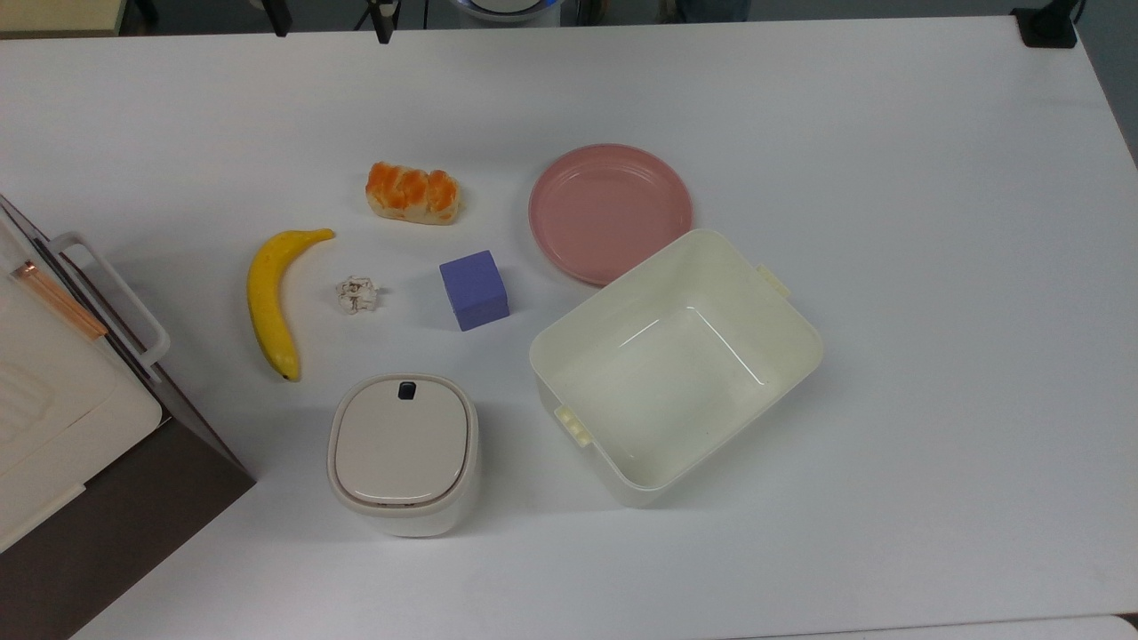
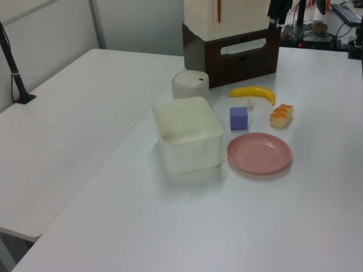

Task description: Open the trash can

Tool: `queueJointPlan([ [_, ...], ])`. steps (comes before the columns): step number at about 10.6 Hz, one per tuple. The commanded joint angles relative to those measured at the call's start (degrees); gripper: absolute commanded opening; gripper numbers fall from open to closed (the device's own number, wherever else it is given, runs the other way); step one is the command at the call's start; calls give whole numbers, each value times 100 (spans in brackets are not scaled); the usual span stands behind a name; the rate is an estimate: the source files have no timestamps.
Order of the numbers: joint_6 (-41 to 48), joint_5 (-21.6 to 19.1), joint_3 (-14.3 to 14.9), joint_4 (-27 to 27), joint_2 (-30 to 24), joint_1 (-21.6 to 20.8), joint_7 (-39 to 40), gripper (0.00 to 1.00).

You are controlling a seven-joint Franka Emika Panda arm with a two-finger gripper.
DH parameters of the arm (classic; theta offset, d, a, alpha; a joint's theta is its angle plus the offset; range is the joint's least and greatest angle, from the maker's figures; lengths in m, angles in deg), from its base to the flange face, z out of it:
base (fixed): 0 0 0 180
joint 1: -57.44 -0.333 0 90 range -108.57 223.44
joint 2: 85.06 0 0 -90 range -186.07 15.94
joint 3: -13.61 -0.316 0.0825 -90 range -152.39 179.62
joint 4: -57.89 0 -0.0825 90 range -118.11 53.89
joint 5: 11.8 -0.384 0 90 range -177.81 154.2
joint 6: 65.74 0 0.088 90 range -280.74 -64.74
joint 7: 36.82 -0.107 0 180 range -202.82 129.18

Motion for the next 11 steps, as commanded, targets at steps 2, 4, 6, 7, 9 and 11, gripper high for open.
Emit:
queueJointPlan([
  [2,-69,67,22,-35,-12,-44,-48,97],
  [4,-60,76,22,-35,-3,-53,-135,98],
  [6,-42,102,-5,-44,40,-70,-162,80],
  [7,-42,120,-13,-52,49,-70,-118,67],
  [9,-42,120,-14,-61,40,-70,-109,69],
  [11,-103,68,-22,-61,58,-70,-161,29],
])
